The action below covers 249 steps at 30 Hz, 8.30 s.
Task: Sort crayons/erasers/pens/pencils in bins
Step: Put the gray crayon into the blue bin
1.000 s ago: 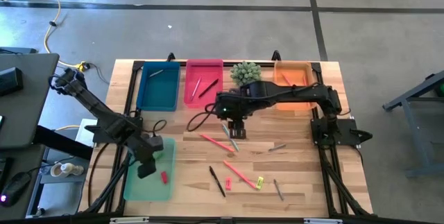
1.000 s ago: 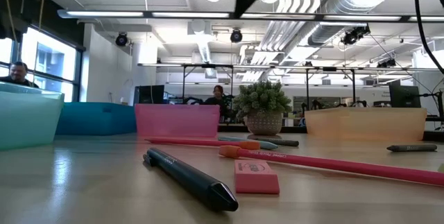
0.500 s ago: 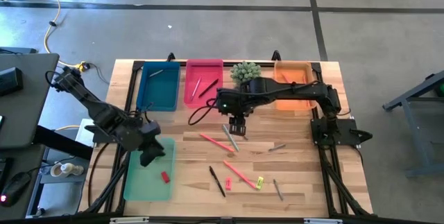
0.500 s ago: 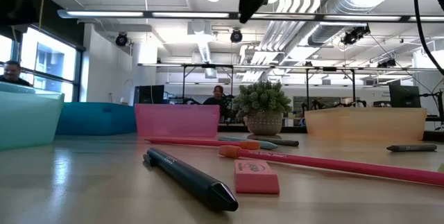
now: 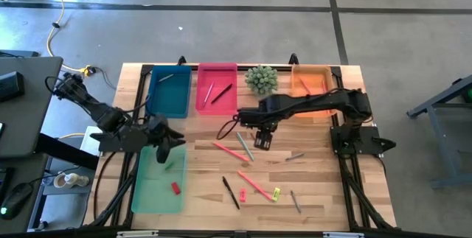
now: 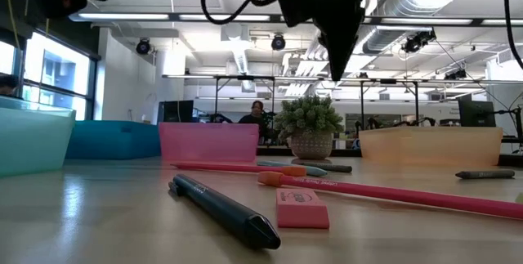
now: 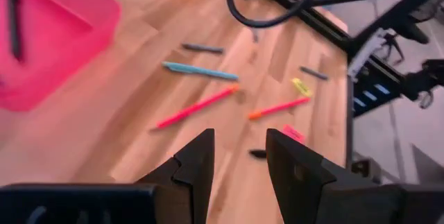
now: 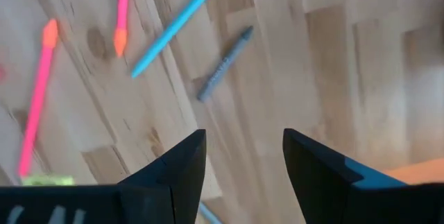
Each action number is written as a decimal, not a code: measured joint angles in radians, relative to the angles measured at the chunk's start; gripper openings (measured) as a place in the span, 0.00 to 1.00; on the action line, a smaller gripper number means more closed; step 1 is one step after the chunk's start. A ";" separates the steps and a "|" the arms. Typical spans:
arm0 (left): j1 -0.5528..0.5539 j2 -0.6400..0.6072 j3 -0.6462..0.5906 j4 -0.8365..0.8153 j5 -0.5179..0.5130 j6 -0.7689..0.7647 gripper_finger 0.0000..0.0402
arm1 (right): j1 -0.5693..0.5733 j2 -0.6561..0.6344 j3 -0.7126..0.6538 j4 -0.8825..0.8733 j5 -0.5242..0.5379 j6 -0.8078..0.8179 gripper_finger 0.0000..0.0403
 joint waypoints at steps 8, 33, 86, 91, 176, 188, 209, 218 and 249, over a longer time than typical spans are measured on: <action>0.127 -0.002 0.000 0.005 0.029 0.049 0.29 | 0.000 -0.013 -0.113 0.138 0.009 0.237 0.46; 0.356 -0.002 0.000 0.007 0.204 0.166 0.29 | 0.043 0.002 -0.335 0.435 0.040 0.623 0.46; 0.447 -0.001 0.000 0.013 0.352 0.200 0.29 | 0.054 0.146 -0.332 0.454 0.066 0.804 0.02; 0.447 -0.001 0.000 0.013 0.428 0.199 0.29 | 0.055 0.146 -0.328 0.450 0.066 0.796 0.02; 0.584 -0.077 -0.001 0.436 0.437 0.663 0.52 | -0.040 0.099 0.287 0.846 -0.020 -0.110 0.02; 0.584 -0.011 -0.001 0.507 0.379 0.663 0.42 | -0.049 0.099 0.287 0.876 -0.020 -0.111 0.02; 0.584 -0.012 -0.001 0.506 0.364 0.689 0.05 | -0.051 0.099 0.287 0.866 -0.023 -0.124 0.02; 0.584 -0.012 0.000 0.478 0.353 0.690 0.05 | -0.051 0.099 0.287 0.764 -0.028 -0.112 0.20; 1.013 -0.010 0.000 -0.279 0.304 0.405 0.05 | -0.043 0.099 0.105 0.424 -0.017 0.234 0.42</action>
